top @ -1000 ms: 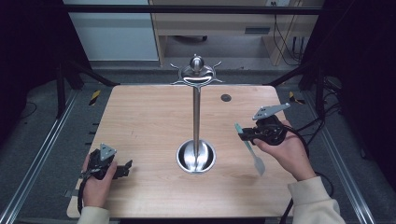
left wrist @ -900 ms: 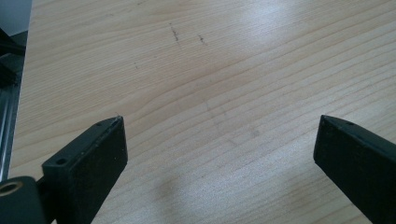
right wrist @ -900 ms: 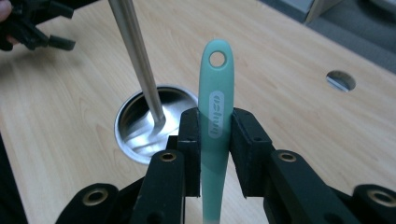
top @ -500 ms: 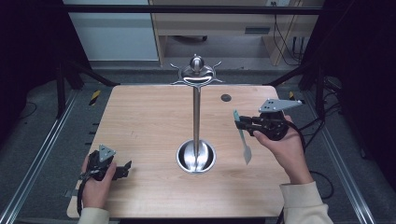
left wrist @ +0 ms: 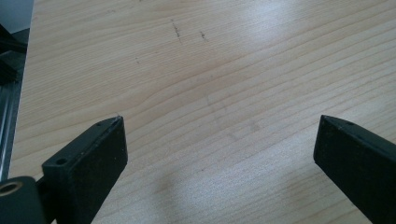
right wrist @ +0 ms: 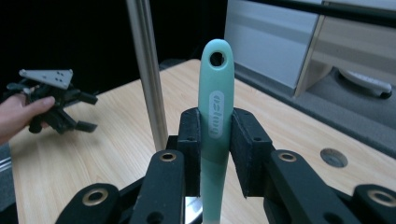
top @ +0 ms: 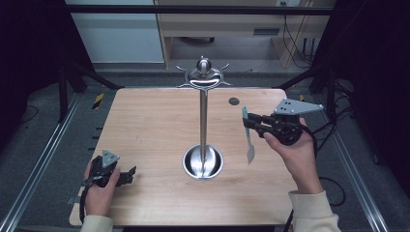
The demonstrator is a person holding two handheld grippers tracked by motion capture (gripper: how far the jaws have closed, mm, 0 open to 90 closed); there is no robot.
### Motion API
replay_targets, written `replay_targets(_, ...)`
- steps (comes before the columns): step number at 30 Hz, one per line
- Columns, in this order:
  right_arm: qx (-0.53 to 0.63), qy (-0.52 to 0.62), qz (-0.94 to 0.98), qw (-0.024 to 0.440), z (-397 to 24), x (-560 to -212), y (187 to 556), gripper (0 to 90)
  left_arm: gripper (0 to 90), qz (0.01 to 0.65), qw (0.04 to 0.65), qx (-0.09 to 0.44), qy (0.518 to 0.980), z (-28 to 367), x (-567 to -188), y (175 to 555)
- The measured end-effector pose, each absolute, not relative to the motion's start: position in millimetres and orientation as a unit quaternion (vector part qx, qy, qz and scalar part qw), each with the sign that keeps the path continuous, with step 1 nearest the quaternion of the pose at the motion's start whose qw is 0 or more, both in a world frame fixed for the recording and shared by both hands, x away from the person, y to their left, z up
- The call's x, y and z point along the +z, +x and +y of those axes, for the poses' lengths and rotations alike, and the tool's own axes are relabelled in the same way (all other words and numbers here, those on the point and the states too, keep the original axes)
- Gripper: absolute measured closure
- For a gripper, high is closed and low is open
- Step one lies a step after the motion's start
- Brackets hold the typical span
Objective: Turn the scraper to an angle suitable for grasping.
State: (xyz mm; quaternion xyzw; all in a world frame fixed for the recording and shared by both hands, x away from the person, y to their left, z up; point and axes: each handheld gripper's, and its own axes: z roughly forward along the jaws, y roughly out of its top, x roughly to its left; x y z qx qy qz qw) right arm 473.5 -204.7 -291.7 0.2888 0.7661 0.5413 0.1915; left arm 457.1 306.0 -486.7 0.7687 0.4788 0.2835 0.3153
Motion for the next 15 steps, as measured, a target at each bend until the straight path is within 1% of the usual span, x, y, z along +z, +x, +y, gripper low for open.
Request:
replay_targets(8,0.575,0.277,0.742,0.205,-207,-275,460,74.4,2.6,0.478,0.314,0.283,0.770,305,-487,458)
replay_targets(15,0.588,0.275,0.730,0.212,-208,-268,454,74.4,2.6,0.479,0.315,0.284,0.769,305,-487,457)
